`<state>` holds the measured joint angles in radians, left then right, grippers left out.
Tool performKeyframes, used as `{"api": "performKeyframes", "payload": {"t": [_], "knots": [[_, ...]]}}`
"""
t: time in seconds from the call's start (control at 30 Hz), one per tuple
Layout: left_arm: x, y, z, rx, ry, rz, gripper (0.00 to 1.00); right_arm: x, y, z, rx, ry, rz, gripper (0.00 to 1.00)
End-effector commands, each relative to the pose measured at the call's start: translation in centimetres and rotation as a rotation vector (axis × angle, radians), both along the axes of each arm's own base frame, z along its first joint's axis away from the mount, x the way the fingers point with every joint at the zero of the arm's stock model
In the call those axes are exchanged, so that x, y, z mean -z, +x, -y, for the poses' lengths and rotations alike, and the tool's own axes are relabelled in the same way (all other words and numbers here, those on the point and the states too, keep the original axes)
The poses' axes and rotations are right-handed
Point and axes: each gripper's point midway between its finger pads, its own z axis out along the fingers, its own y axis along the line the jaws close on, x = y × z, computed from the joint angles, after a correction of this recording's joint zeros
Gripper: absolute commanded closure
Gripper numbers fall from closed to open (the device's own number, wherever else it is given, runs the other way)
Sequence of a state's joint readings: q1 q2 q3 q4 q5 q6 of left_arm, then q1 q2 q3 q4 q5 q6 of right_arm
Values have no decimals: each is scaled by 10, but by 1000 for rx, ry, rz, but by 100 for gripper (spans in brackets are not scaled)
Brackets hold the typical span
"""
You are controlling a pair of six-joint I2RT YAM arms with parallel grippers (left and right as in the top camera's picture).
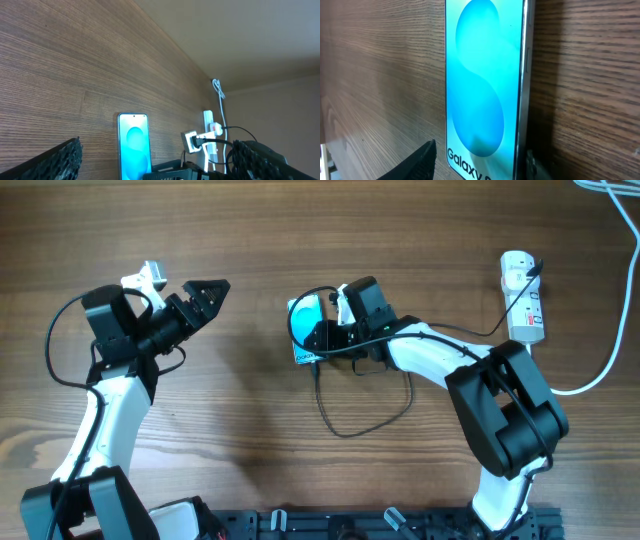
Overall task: Plug charger to phone and switch on socket
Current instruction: 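Lower the phone flat onto the table center with the right gripper, then release the phone and move the right gripper to the power strip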
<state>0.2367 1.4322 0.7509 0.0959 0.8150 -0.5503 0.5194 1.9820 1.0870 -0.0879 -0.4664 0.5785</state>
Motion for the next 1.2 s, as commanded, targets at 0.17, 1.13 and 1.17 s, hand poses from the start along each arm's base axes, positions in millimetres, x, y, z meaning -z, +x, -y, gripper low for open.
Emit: {"api": "performKeyframes", "payload": {"t": [0.17,1.13,1.17], "knots": [[-15,3,-3,0,29,52,0,15,3,14,47,-91,5,35],[-15,3,-3,0,30,52,0,19,12,30,115,-163,12,0],[-15,3,-3,0,29,52,0,16,13,30,114,-146,7,0]]}}
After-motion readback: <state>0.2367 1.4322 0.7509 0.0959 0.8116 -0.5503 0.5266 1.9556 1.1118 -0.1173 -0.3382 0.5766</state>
